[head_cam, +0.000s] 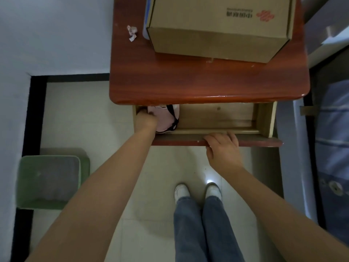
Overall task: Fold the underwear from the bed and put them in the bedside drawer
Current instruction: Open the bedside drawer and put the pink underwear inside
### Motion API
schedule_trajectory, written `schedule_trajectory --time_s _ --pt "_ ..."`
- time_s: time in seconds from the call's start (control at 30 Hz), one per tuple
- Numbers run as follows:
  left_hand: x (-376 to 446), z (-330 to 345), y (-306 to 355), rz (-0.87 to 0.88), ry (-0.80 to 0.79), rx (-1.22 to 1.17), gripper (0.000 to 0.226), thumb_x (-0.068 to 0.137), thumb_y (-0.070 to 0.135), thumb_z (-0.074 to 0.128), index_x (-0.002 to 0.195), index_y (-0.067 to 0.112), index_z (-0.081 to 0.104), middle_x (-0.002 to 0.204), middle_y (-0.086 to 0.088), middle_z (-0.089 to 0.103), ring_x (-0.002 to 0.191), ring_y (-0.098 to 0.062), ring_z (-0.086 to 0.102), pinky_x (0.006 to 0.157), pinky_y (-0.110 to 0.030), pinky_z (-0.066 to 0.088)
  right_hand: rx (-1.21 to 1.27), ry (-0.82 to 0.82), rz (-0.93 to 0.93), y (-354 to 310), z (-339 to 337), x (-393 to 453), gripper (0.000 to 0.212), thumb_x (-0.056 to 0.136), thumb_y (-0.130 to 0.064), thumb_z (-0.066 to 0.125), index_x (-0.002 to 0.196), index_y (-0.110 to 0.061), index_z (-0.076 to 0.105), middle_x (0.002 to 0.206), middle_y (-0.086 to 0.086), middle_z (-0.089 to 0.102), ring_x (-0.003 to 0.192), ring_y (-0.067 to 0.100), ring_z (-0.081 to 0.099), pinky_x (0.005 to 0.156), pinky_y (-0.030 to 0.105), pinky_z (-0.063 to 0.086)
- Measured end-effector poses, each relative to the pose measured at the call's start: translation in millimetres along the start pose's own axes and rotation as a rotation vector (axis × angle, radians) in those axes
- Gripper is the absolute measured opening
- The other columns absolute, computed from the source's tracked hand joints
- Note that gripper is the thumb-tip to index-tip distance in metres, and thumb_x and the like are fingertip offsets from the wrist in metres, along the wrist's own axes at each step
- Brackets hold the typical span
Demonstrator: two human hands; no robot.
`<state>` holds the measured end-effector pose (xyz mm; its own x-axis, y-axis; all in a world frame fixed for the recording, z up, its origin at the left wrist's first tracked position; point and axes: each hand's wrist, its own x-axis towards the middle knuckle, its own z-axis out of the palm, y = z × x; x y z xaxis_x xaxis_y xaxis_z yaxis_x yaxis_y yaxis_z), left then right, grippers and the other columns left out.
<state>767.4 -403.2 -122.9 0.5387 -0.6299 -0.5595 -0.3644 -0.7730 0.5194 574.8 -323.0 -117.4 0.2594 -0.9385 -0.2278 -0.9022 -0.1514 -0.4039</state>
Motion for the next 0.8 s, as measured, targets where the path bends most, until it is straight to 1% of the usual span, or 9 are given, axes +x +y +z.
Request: schedule_trajectory --time_s 0.1,0.2,0.3,0.37,0.4,0.47,0.57,0.67,0.8 --pt "6 7 6 0.055 -0.007 0.158 0.031 0.093 0.005 0.038 0.120 -0.007 0.048 0.128 -0.027 0.053 0.117 -0.039 0.050 0.088 -0.036 0.043 -0.035 0.154 -0.087 7 5 -1 0.030 0.057 0.001 0.080 0.085 -0.003 0.070 0.078 0.016 0.074 0.071 0.031 0.069 0.074 0.046 0.055" --pt "-10 4 1 0.270 0.053 0.292 0.030 0.089 -0.001 0.040 0.118 -0.009 0.046 0.123 -0.030 0.052 0.111 -0.041 0.049 0.075 -0.025 0.037 -0.010 0.185 -0.084 13 5 -1 0.031 0.057 0.001 0.081 0.085 -0.001 0.069 0.077 0.017 0.073 0.069 0.032 0.070 0.070 0.044 0.056" --pt "-38 -6 -30 0.551 0.043 0.490 0.030 0.089 0.004 0.044 0.117 -0.006 0.049 0.122 -0.028 0.053 0.113 -0.040 0.046 0.093 -0.040 0.040 -0.011 0.164 -0.103 12 4 -2 0.032 0.055 0.002 0.081 0.085 0.000 0.069 0.076 0.017 0.074 0.068 0.031 0.070 0.069 0.044 0.056" --pt "-59 -10 -50 0.622 -0.017 0.651 0.037 0.093 0.013 0.042 0.127 -0.002 0.044 0.137 -0.026 0.044 0.130 -0.038 0.035 0.110 -0.047 0.029 -0.057 0.102 -0.085 9 2 5 0.034 0.058 0.001 0.079 0.090 -0.001 0.068 0.083 0.017 0.074 0.075 0.031 0.069 0.074 0.042 0.056" --pt "-72 -11 -55 0.649 -0.068 0.742 0.042 0.094 0.018 0.041 0.132 0.000 0.038 0.144 -0.024 0.037 0.137 -0.036 0.026 0.115 -0.047 0.021 -0.076 0.006 -0.043 6 -2 5 0.036 0.066 -0.002 0.073 0.101 -0.002 0.064 0.096 0.018 0.072 0.089 0.031 0.067 0.085 0.040 0.052" --pt "-90 -9 -53 0.722 -0.159 0.889 0.049 0.095 0.024 0.037 0.139 0.004 0.027 0.152 -0.020 0.022 0.143 -0.032 0.012 0.118 -0.044 0.011 -0.090 -0.188 0.036 2 -7 4 0.044 0.082 -0.010 0.054 0.125 -0.006 0.045 0.129 0.015 0.054 0.120 0.030 0.047 0.108 0.041 0.030" --pt "-116 3 -22 0.894 -0.243 1.067 0.053 0.096 0.023 0.033 0.143 0.006 0.014 0.156 -0.017 0.009 0.144 -0.030 0.002 0.119 -0.041 0.007 -0.142 -0.277 0.139 8 -34 -14 0.056 0.086 -0.018 0.048 0.137 -0.014 0.026 0.146 0.012 0.033 0.135 0.030 0.026 0.116 0.043 0.014" --pt "-155 25 29 1.122 -0.292 1.125 0.054 0.097 0.021 0.033 0.143 0.004 0.010 0.156 -0.016 0.008 0.144 -0.029 0.000 0.119 -0.040 0.007 -0.120 -0.171 0.303 29 -83 -54 0.058 0.087 -0.018 0.045 0.139 -0.014 0.021 0.151 0.013 0.026 0.139 0.030 0.019 0.116 0.043 0.016" --pt "-252 57 91 1.485 -0.343 1.097 0.060 0.095 0.028 0.036 0.142 0.001 0.009 0.155 -0.020 0.011 0.144 -0.031 0.002 0.119 -0.041 0.008 -0.072 0.157 0.547 69 -166 -154 0.055 0.088 -0.014 0.042 0.138 -0.005 0.022 0.145 0.017 0.034 0.135 0.031 0.029 0.110 0.042 0.024"
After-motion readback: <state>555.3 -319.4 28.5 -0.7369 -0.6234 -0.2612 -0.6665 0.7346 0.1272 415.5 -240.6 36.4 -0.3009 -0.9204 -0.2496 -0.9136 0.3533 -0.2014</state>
